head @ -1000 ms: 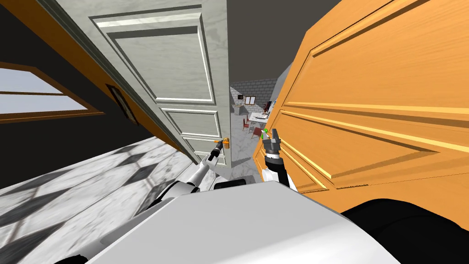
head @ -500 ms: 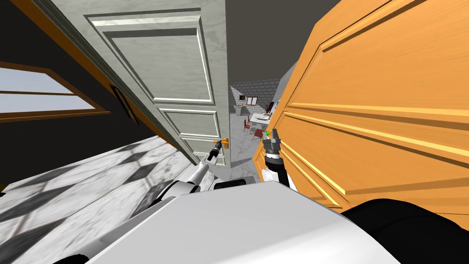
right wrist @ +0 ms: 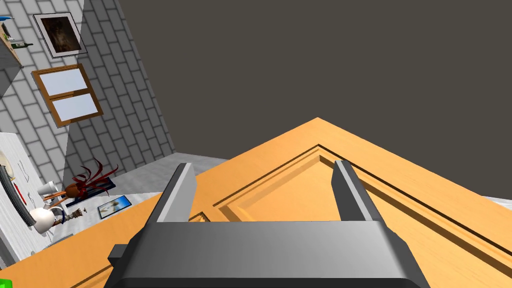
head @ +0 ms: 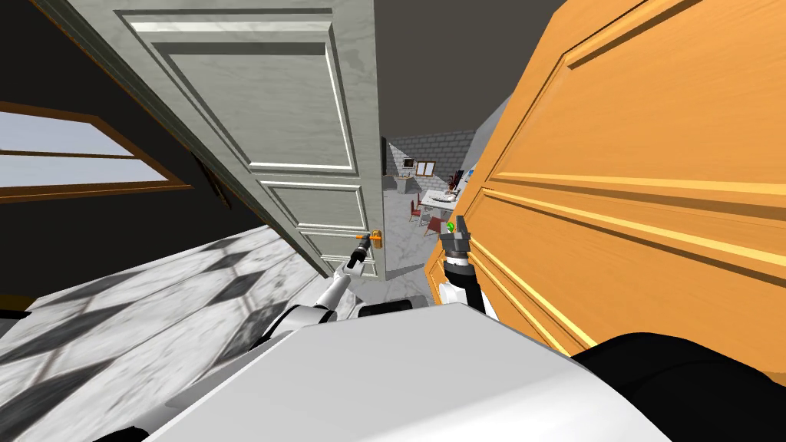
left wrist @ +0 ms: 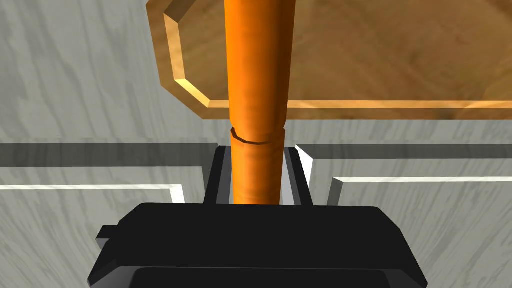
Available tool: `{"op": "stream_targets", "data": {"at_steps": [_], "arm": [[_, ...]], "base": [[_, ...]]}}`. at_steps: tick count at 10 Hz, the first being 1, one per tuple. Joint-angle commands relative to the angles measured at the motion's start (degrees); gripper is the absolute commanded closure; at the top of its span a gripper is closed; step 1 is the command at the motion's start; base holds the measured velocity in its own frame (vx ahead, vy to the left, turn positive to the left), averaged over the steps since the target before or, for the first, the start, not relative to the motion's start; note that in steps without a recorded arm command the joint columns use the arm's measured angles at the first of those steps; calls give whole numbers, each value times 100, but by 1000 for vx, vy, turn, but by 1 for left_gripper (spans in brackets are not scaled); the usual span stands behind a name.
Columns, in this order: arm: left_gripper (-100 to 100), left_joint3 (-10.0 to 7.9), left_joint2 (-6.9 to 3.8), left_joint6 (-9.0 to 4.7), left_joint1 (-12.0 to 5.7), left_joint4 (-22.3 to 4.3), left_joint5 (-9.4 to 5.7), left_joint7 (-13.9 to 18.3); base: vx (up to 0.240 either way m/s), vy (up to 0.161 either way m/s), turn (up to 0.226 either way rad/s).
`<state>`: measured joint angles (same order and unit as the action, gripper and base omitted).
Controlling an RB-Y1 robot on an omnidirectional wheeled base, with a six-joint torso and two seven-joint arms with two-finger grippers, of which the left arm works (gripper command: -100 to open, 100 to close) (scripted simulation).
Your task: Push the door open
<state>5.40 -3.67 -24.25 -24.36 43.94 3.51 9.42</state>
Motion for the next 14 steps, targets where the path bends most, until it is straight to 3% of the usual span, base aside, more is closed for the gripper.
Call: {"op": "stream_targets", "data": {"at_steps": [1, 3, 5, 6, 8, 11, 14], "arm": [[100, -203, -50, -104, -102, -145, -32, -95], [100, -332, -9, -87, -103, -152, -42, -189], [100, -332, -9, -87, -103, -152, -42, -189], [100, -514, 55, -64, -105, -163, -57, -321], [100, -680, 123, -43, -106, -172, -69, -442], [100, -731, 145, -36, -106, -175, -73, -479], [100, -1009, 288, -1, -109, -191, -95, -681]], "base": [[107, -106, 94], [87, -109, 60], [50, -50, 17], [55, -86, 78], [136, -146, 128], [85, -79, 28], [137, -114, 89]]}}
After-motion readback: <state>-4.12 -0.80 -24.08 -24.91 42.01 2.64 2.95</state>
